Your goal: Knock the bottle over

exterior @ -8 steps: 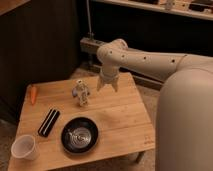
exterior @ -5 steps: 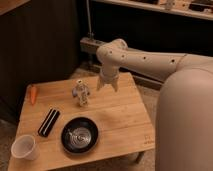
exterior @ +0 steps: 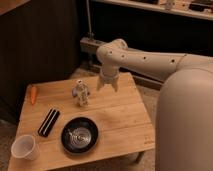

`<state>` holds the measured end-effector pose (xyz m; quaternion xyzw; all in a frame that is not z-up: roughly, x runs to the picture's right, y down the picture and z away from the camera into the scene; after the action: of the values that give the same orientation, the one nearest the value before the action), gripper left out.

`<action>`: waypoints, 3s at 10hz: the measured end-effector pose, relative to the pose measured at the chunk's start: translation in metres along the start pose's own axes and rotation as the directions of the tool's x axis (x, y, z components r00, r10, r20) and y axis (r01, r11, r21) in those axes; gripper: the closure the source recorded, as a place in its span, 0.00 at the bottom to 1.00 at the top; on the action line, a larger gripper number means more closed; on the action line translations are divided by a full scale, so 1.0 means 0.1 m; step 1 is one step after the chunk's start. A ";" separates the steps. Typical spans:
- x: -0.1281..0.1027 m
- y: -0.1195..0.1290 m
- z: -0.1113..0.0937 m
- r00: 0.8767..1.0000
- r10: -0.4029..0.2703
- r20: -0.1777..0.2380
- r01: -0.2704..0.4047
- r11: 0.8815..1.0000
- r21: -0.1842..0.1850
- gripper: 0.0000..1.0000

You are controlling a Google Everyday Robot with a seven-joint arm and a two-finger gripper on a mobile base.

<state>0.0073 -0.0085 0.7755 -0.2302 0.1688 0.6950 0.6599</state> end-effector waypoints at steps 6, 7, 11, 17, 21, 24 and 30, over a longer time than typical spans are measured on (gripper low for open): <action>-0.01 0.00 0.00 1.000 -0.001 0.002 0.001 1.000 0.002 0.35; -0.05 0.01 0.03 1.000 -0.013 0.002 0.013 1.000 0.000 0.35; -0.72 0.23 0.19 0.996 -0.071 0.059 0.070 0.997 0.021 0.49; -0.66 0.87 0.39 0.973 -0.212 0.089 0.207 0.976 0.065 1.00; -0.03 1.64 0.50 0.908 -0.413 0.068 0.414 0.910 -0.004 1.00; 0.38 2.15 0.48 0.799 -0.589 0.120 0.601 0.773 -0.203 1.00; 0.65 2.59 0.11 0.582 -0.708 0.399 0.798 0.405 -0.446 0.61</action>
<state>-0.2531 0.0334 0.7313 -0.4196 -0.2245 0.3513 0.8063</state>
